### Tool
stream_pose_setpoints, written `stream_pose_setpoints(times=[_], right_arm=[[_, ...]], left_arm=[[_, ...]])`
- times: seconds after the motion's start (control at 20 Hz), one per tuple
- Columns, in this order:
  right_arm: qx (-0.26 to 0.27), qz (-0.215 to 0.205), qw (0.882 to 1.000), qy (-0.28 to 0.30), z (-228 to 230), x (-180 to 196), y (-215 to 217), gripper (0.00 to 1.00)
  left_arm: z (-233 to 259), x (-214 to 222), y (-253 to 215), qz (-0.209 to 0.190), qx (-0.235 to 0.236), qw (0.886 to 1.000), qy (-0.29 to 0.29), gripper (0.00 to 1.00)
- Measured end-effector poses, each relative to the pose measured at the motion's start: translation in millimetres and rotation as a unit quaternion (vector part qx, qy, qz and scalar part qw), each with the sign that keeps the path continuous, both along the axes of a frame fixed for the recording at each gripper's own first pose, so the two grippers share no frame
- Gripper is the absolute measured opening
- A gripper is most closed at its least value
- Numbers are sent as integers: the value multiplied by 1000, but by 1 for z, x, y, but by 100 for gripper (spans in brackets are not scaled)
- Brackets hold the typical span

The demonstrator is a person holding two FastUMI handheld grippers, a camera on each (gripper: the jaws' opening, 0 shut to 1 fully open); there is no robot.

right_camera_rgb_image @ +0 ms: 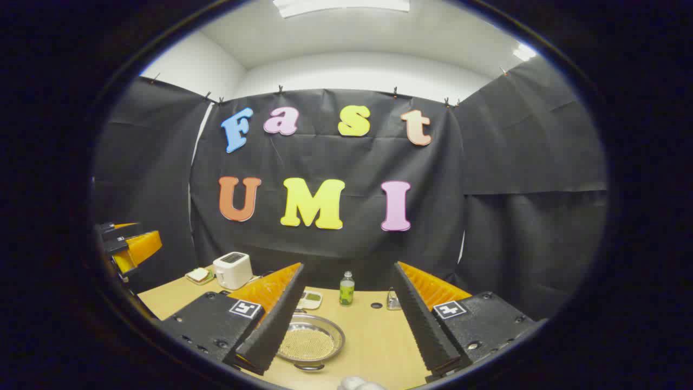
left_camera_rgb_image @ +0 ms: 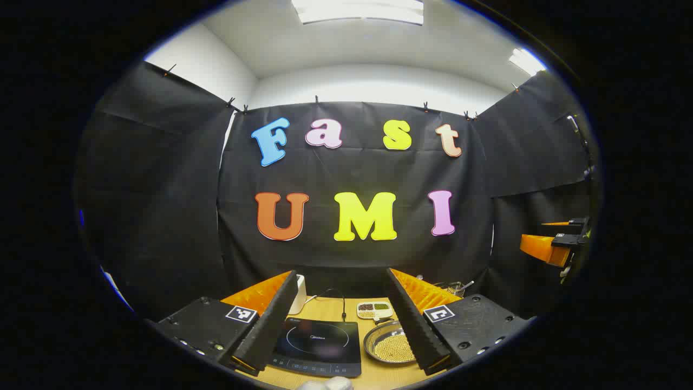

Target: First push the handle of the pot to place it horizontally, then grasp the pot with both hands and set it on the induction cooktop.

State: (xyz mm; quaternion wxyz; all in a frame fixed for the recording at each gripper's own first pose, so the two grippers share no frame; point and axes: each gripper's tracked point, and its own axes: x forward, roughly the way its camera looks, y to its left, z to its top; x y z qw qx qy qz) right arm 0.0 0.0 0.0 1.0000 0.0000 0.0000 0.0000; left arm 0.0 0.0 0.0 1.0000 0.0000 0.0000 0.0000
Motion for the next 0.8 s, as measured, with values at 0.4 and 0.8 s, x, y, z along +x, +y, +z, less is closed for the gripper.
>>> stream_pose_setpoints(times=[0.4,0.8], right_arm=[[-7,-4,1000,3,-6,1,2,100],[-12,6,1000,0,-1,3,15,100]], left_arm=[[-2,3,2,-1,9,1000,11,96],[1,-2,10,9,14,1000,4,96]])
